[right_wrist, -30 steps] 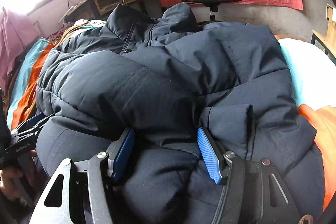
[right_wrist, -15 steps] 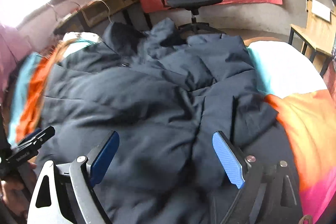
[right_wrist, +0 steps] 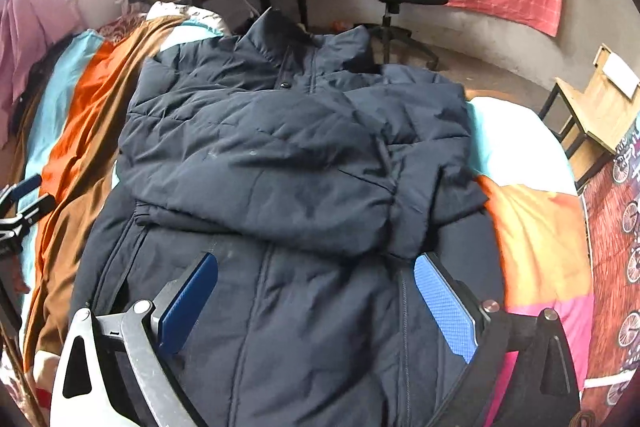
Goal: Fold large clothes
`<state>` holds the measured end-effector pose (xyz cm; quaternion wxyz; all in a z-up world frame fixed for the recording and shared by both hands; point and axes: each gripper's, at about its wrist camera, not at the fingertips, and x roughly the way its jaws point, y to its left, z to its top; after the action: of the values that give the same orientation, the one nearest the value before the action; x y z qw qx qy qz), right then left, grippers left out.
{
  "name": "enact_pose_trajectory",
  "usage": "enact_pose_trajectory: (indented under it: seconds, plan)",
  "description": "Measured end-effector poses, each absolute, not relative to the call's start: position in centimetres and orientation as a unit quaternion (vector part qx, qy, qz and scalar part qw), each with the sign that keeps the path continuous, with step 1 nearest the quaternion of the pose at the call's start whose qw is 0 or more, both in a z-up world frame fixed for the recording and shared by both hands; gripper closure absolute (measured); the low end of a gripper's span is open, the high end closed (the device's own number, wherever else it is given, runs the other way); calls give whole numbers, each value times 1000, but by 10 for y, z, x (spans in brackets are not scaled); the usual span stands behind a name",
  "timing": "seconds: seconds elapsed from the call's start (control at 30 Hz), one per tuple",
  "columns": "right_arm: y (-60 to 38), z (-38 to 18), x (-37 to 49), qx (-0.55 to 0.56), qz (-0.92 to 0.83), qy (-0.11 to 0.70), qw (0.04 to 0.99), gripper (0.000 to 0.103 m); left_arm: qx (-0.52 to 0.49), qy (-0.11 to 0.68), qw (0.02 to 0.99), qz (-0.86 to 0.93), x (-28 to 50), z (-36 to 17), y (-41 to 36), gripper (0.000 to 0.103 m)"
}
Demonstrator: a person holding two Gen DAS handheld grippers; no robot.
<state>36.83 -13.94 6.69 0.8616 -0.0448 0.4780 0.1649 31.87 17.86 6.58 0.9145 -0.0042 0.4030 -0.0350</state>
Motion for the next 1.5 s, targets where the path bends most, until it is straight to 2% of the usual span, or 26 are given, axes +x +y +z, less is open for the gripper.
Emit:
enact_pose_trajectory:
  seconds: [0.23,0.43,0.8,1.03,1.1,1.13,1.17,1.2,1.23,1.27,1.33,1.37,1.5]
  plan:
    - [-137,83,415,-13,156,463,873,3,34,369,929,-22,389,83,166,1]
    - [-147,85,494,20,135,436,890,3,1,319,947,-18,486,82,148,1]
    - [-152,37,688,91,154,400,899,4,-12,324,946,3,661,44,112,1]
    - [-131,1,755,131,161,442,873,9,-54,338,939,10,695,22,126,2]
    - [-126,-8,765,131,161,454,867,15,-68,333,940,14,695,18,132,4]
    - [-125,-11,768,130,160,458,865,19,-80,333,940,10,694,16,136,15]
    - [-125,-15,770,128,161,461,863,32,-91,334,938,0,693,15,140,37]
    - [-124,-17,771,129,163,463,861,39,-93,338,937,-5,694,16,138,48]
    - [-126,-20,770,132,164,465,860,55,-89,345,934,-11,695,17,138,65]
    - [-128,-22,769,134,162,467,859,67,-82,347,934,-17,694,20,132,77]
    - [-131,-22,767,144,168,466,856,71,-68,339,938,-29,687,29,123,90]
    - [-133,-19,762,143,173,461,859,75,-60,330,941,-38,678,35,119,92]
    - [-134,0,741,120,195,438,870,82,-16,292,954,-67,642,54,107,96]
